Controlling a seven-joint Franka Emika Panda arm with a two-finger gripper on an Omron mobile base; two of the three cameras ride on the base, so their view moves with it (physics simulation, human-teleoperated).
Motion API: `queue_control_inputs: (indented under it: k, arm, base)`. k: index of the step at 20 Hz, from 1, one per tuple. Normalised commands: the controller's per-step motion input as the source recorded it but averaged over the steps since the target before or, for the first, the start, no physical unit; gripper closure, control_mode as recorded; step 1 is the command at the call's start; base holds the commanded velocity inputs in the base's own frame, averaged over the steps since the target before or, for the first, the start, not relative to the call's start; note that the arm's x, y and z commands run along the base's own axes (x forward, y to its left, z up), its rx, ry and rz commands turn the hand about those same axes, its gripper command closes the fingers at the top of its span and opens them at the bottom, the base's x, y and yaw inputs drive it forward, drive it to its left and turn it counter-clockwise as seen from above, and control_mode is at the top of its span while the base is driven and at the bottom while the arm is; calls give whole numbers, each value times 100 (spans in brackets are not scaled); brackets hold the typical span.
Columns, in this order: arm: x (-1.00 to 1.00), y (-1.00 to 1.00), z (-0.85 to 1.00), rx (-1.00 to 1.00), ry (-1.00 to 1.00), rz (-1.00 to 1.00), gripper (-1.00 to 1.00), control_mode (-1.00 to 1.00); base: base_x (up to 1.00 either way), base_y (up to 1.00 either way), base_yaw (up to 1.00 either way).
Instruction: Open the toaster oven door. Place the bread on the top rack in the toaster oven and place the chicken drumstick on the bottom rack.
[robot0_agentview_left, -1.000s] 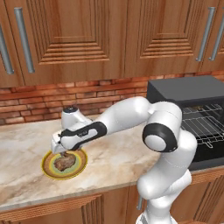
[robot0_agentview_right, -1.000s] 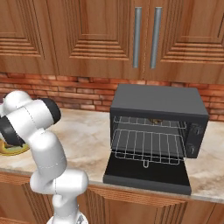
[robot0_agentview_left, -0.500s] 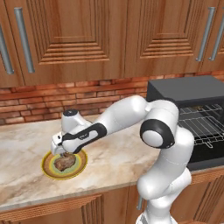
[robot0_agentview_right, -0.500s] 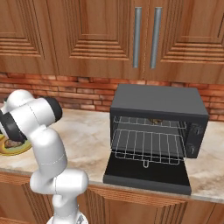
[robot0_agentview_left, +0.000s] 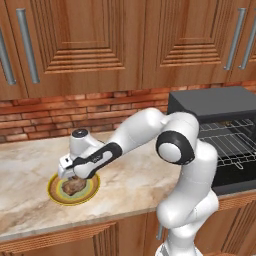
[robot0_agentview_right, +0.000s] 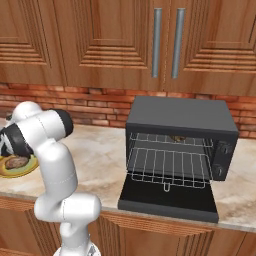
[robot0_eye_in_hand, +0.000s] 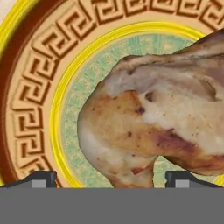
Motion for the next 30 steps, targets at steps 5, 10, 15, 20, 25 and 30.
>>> queue_control_inputs:
  k: [5,10,15,20,25,30]
  arm:
    - [2,0,-10,0,-1,0,-100,-100]
    - [3,0,-2,0,0,0,100,-100]
    - [0,-9,4,0,0,0,100,-100]
    - [-9,-38,45,0,-2,0,100,-100]
    - [-39,-56,71,0,-9,-1,100,-100]
    - [-37,-77,77,0,-7,-5,100,-100]
  base:
    - [0,0,0]
    - [0,0,0]
    - [0,0,0]
    - [0,0,0]
    - [0,0,0]
    - [0,0,0]
